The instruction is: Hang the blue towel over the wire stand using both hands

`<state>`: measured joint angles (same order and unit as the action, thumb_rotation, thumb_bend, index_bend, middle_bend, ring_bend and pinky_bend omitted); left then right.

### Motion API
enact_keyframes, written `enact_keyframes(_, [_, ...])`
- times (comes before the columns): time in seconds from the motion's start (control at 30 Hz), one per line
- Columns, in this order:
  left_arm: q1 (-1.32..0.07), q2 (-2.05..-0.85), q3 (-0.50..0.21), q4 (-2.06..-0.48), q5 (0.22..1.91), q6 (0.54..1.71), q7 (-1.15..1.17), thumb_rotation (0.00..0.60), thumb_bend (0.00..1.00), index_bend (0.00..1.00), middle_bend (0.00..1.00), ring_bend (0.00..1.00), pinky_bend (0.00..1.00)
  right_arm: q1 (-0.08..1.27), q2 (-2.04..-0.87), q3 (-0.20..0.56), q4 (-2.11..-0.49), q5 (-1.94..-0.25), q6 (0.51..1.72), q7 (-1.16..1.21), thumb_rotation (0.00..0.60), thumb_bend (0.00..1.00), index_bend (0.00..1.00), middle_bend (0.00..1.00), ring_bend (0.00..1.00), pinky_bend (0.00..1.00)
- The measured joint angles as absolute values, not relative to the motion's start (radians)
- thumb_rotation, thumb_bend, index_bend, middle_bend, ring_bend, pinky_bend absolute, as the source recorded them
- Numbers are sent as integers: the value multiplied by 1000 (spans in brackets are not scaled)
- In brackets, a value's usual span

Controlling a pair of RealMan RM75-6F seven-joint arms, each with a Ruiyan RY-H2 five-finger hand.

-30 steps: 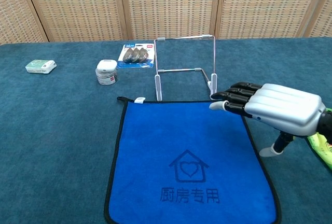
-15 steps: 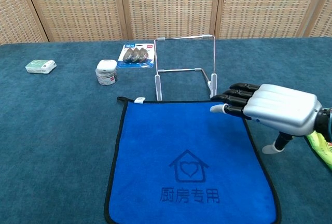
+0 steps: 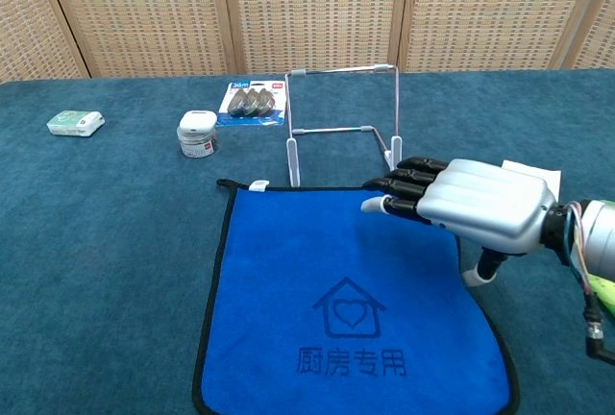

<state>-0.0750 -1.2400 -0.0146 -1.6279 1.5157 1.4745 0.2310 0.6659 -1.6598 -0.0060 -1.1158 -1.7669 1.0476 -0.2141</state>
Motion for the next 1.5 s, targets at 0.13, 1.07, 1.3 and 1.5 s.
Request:
enact_keyframes(0.13, [-75,-1239,-14,-1631,1515,1475,231,600,0,0,0,0,0,676,-1666,9,-1140,-1745,1042,-214,600,80,127,0,0,0])
enact_keyframes(1.07, [-189,-1271,-24,-1529,1602,1382,217,600,0,0,0,0,0,684,-1717,-13,-1104,-1729,1101,-95,600,543,616,22,0,0])
enact_keyframes(1.3, [-339,-1343,0,-1332,1801,1299,104,600,0,15,0,0,0,680,-1708,-15,-1117,-1715,1111,-75,600,543,616,25,0,0])
enact_keyframes(1.5, [-438,-1478,20,-1062,1928,1354,-16,600,0,112,0,0,0,679,-1698,-15,-1131,-1709,1116,-67,600,543,616,25,0,0])
